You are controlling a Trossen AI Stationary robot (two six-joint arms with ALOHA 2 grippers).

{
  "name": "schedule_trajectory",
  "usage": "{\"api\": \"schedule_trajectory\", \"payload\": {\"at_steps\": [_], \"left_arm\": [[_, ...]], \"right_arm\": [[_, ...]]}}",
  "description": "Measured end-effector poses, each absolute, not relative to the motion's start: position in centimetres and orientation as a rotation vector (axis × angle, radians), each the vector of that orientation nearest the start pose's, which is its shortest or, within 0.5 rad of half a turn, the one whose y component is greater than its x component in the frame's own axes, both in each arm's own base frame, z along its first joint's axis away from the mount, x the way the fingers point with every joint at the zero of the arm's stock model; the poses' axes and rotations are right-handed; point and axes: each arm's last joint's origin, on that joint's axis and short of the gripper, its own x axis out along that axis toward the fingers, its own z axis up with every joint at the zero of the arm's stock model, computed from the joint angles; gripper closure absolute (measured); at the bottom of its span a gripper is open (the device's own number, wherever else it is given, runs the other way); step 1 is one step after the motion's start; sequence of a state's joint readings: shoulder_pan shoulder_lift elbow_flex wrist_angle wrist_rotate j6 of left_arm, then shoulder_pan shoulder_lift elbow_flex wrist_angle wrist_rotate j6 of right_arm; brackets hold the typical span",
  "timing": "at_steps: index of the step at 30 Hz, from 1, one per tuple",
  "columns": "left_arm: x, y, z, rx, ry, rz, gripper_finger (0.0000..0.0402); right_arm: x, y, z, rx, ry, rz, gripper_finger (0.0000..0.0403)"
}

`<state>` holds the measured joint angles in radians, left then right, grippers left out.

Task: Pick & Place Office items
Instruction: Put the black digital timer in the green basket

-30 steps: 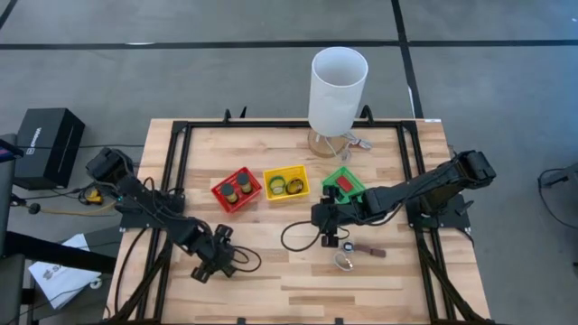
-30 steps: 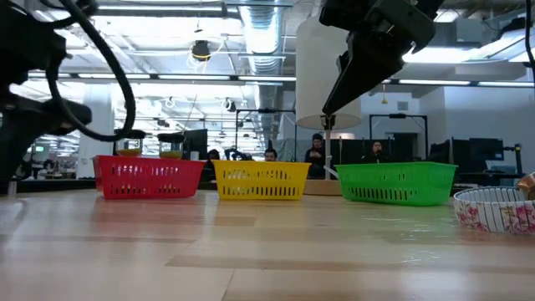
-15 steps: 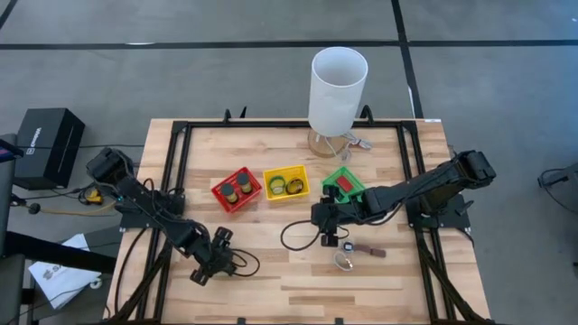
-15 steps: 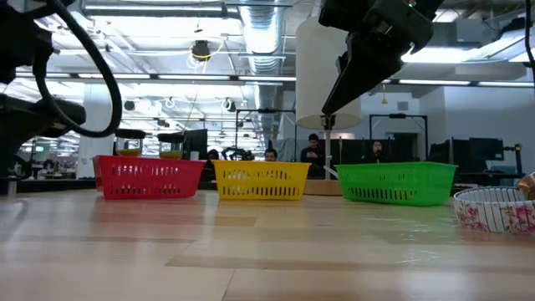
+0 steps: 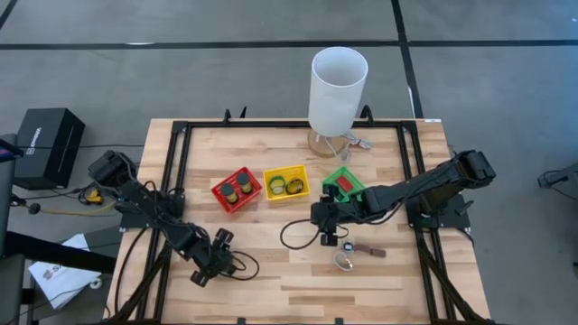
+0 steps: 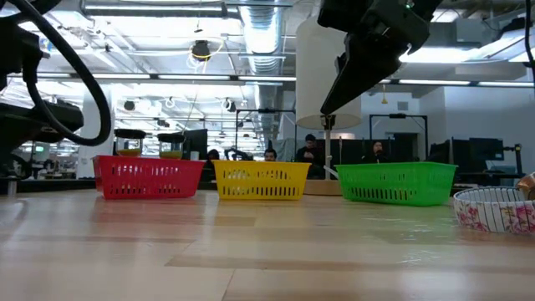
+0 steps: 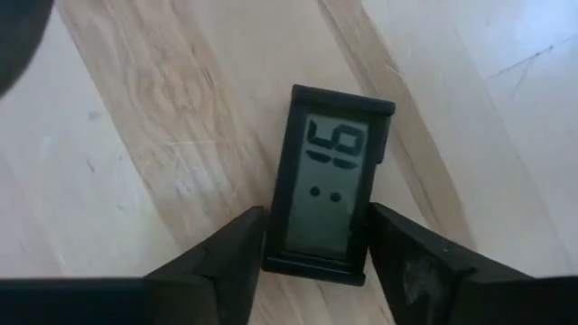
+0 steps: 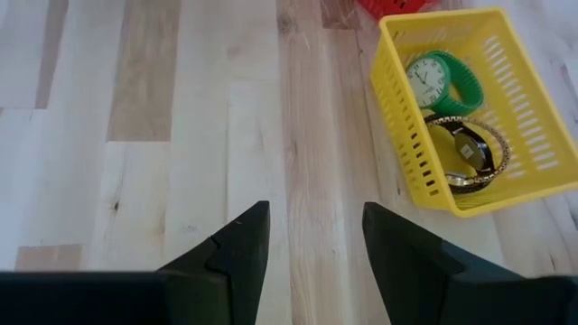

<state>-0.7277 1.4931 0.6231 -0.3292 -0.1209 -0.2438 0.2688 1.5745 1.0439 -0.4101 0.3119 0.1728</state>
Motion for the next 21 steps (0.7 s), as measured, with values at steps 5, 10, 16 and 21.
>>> {"api": "schedule_trajectory", "payload": {"at_steps": [5,10,16,21], "left_arm": [[18.7,-15.2,12.9,0.233,1.121,-0.315,0.0253],[20.9,-14.7,13.8,0.099,0.954,-0.219,0.0235],[23.9,-12.7,15.6,-0.017,0.707,-0.062,0.0242],[25.7,-10.2,16.3,-0.141,0.634,-0.001,0.0253]], "right_arm": [[31.5,7.0,21.5,-0.166,0.892,-0.108,0.0232],[32.5,7.9,21.1,-0.367,0.83,0.011,0.0232],[32.7,10.4,20.3,-0.572,0.771,0.145,0.0232],[33.1,13.4,19.9,-0.686,0.648,0.236,0.0243]]}}
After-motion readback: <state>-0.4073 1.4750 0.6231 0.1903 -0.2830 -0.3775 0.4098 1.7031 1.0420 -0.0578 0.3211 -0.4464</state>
